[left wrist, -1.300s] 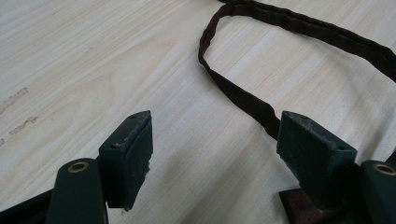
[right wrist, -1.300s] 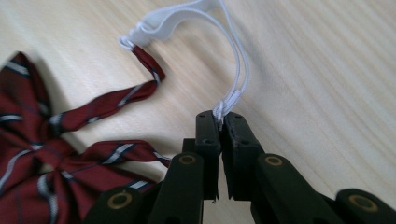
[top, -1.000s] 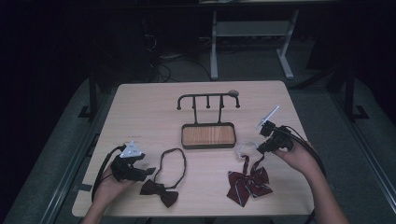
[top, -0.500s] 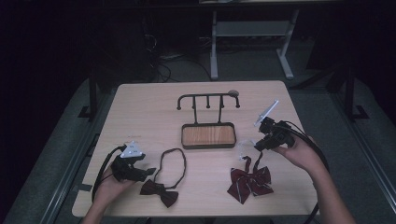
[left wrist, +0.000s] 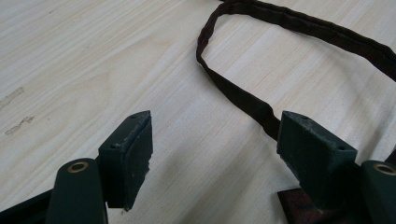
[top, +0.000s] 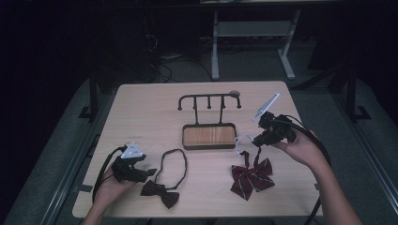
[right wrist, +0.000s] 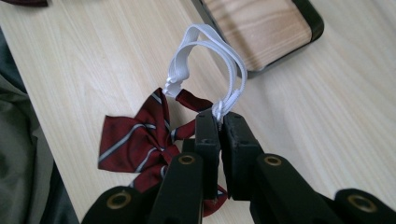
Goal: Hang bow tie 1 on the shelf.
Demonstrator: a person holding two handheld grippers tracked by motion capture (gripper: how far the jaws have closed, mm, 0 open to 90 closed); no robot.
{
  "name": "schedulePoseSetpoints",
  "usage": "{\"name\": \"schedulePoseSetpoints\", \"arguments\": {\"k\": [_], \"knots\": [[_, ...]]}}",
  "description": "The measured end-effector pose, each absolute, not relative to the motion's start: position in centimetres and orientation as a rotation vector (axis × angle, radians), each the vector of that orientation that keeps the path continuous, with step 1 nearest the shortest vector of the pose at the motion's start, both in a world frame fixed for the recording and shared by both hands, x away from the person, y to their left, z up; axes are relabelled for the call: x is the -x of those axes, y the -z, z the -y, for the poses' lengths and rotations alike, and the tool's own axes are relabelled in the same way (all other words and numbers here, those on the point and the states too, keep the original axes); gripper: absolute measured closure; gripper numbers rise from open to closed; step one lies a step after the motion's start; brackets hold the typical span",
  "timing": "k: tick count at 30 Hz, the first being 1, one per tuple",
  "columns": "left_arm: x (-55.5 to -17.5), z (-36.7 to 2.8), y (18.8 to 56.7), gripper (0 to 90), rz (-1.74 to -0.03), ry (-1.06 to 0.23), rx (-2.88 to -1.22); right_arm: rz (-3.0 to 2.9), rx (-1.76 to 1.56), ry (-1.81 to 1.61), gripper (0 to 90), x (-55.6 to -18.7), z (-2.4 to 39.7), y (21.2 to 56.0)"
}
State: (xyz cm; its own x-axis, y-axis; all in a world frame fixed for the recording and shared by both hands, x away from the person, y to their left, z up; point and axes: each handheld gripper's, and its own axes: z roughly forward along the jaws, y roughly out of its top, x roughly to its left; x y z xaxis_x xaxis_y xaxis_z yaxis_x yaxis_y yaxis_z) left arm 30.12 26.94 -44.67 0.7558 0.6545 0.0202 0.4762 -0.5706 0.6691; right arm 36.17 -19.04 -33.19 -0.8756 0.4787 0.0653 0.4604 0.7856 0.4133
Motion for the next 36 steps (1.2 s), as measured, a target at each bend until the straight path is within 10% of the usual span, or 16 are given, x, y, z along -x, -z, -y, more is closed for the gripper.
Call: {"name": "schedulePoseSetpoints", "arguments": {"k": [36], "knots": [[-30.1, -27.0, 44.5, 27.1, -0.836, -0.347, -2.295, -2.882, -0.710, -0.661, 84.9, -37.8, 17.7, 27.3]]}}
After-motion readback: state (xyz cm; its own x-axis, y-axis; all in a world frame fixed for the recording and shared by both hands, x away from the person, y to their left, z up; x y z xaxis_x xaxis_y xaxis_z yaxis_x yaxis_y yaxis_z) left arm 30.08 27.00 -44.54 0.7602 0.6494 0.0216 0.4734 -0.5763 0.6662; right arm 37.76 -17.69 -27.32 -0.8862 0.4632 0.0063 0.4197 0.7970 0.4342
